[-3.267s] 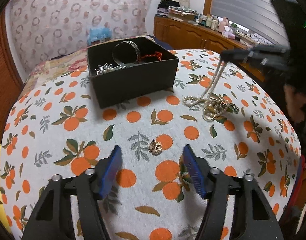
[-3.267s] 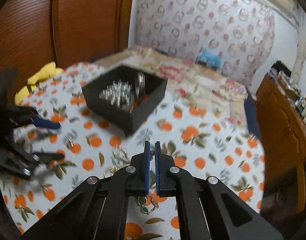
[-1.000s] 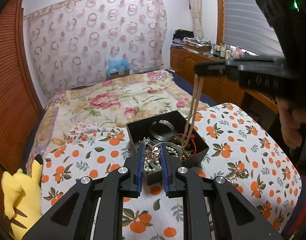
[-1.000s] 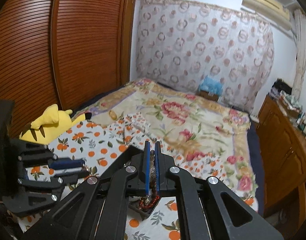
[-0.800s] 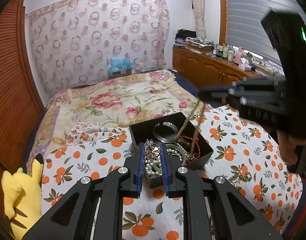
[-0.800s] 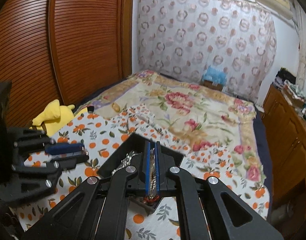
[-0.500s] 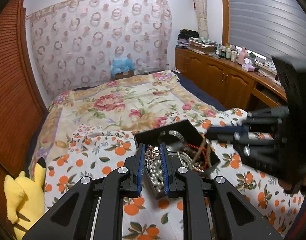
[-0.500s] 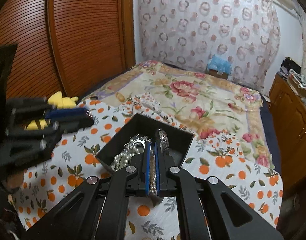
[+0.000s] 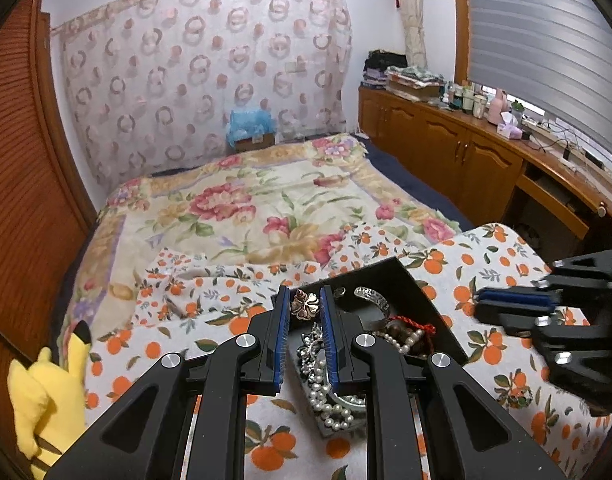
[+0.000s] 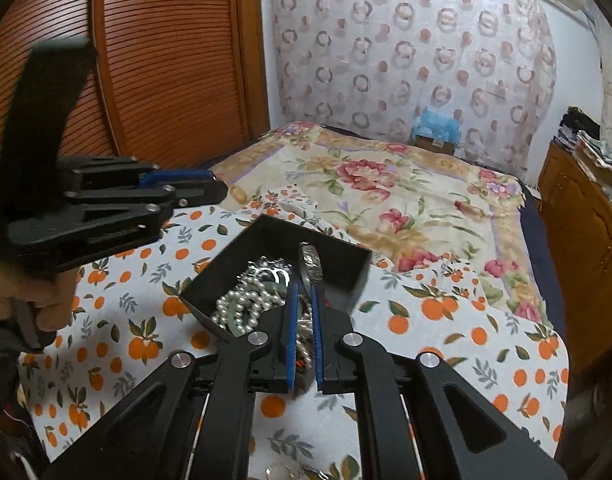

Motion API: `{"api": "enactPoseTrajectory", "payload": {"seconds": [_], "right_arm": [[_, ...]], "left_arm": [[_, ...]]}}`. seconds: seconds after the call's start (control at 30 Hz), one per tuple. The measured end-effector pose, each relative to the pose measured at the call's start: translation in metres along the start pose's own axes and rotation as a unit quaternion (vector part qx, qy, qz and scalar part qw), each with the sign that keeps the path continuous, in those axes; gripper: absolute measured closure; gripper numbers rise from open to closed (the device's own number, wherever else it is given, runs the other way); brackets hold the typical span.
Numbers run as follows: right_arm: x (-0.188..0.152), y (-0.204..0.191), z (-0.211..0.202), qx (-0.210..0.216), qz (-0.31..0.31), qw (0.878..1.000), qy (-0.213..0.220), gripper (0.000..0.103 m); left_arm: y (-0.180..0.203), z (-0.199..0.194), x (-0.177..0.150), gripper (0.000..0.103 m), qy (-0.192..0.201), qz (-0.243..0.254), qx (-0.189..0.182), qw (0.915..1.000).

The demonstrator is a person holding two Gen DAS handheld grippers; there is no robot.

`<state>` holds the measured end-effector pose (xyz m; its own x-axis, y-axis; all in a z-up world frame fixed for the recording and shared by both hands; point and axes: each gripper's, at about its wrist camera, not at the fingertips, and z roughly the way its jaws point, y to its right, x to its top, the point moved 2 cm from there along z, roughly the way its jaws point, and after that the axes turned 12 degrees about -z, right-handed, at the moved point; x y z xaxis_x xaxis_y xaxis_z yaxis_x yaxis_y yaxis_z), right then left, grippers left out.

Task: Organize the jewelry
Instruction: 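Grasp the green-pendant earring with the right tool while the left tool moves to the gold ring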

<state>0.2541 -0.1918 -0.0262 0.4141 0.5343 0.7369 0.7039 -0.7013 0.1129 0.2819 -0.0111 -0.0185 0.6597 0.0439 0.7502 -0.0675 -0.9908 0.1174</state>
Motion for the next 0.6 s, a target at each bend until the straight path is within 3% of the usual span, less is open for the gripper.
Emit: {"api": "enactPoseTrajectory", "payload": {"seconds": [0.37, 0.6], "right_arm": [[-0.050, 0.018, -0.025, -0.036, 0.007, 0.999, -0.005, 0.095], [-0.087, 0.022, -0.034, -0.057, 0.012, 0.998, -0.011, 0.095]], "left_arm": [[0.009, 0.037, -0.006, 0.088, -0.024, 0.001, 0.014, 0.9996], [0.009, 0.028, -0.010, 0.075, -0.021, 0.002, 0.010, 0.9997]]}}
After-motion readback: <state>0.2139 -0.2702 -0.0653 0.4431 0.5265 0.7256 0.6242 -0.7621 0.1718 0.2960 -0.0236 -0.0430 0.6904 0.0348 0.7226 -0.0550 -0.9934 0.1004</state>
